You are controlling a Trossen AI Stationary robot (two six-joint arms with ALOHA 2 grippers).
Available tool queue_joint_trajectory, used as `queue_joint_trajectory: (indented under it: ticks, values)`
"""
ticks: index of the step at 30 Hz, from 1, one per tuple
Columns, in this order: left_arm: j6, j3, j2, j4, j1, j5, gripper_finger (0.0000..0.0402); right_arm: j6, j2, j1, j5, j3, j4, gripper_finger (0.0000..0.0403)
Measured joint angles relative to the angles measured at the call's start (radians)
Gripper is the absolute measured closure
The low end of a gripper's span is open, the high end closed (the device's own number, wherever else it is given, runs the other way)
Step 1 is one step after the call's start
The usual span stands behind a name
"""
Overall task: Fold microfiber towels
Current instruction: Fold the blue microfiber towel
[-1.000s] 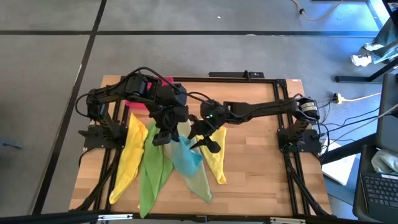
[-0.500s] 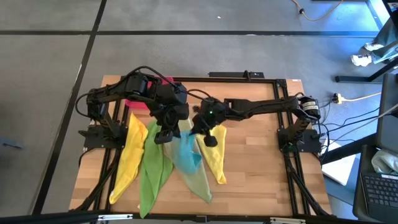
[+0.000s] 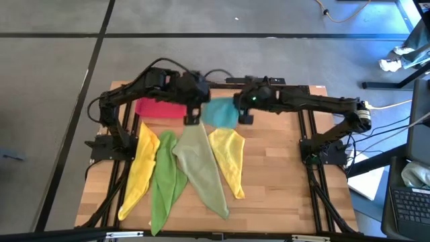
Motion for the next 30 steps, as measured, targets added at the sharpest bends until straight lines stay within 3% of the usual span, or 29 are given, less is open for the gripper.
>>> queue_joint_trajectory:
  ticks: [2,7,15,24,30]
  values:
    - [-0.014,-0.004,0.021,0.049,0.028,0.001,0.0401,-0.001,-0.027,-0.011,0.042,0.0,-0.003,0.0394]
    - [-0.079,-0.057,0.099,0.113,0.044,0.096,0.0401,0.121,-0.043,-0.021,-0.022,-0.009,-0.135,0.0393]
    - [-0.08,-0.254,0.272,0.155,-0.021,0.153,0.0401,0.372,-0.042,-0.003,-0.266,-0.295,-0.218,0.039]
    - [-0.141,-0.477,0.334,0.353,-0.087,0.318,0.0401,0.568,-0.041,0.112,-0.637,-0.588,0.031,0.0386]
    - [-0.161,-0.505,0.334,0.374,-0.113,0.345,0.0401,0.659,-0.042,0.186,-0.708,-0.634,0.115,0.0327]
